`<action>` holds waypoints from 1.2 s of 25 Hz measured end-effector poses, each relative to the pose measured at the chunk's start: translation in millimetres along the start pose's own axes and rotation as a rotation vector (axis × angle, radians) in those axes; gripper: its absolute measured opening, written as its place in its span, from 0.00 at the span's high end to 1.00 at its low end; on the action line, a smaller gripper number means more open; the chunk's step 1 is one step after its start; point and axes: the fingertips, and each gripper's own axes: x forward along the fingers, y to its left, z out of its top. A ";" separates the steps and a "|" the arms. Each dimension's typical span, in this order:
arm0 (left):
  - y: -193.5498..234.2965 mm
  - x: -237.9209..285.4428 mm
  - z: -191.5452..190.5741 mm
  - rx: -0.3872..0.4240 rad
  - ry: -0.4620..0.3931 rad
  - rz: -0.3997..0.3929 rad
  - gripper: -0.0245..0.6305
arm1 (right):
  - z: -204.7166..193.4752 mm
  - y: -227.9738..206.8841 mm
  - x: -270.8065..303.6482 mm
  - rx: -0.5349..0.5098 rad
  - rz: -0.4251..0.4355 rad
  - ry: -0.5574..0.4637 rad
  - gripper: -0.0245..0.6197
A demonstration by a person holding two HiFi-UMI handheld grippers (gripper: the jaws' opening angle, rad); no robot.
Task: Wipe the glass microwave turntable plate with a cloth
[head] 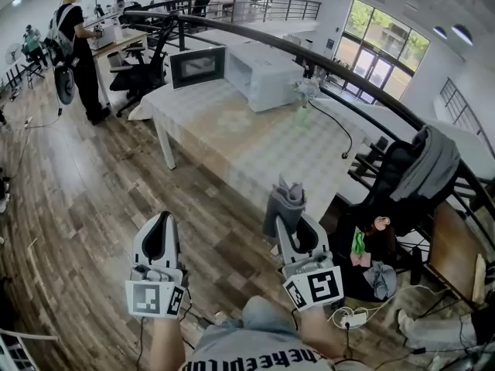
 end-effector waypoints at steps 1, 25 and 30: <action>1.7 2.4 -1.7 0.001 0.001 -0.004 0.94 | -2.7 -1.3 3.5 0.008 -0.003 0.007 0.80; 85.6 240.6 -42.5 0.083 -0.054 0.083 0.94 | -36.4 -104.1 271.7 0.057 0.131 -0.061 0.80; 82.7 280.1 -62.0 0.091 -0.043 0.078 0.94 | -55.0 -135.1 306.1 0.077 0.128 -0.054 0.80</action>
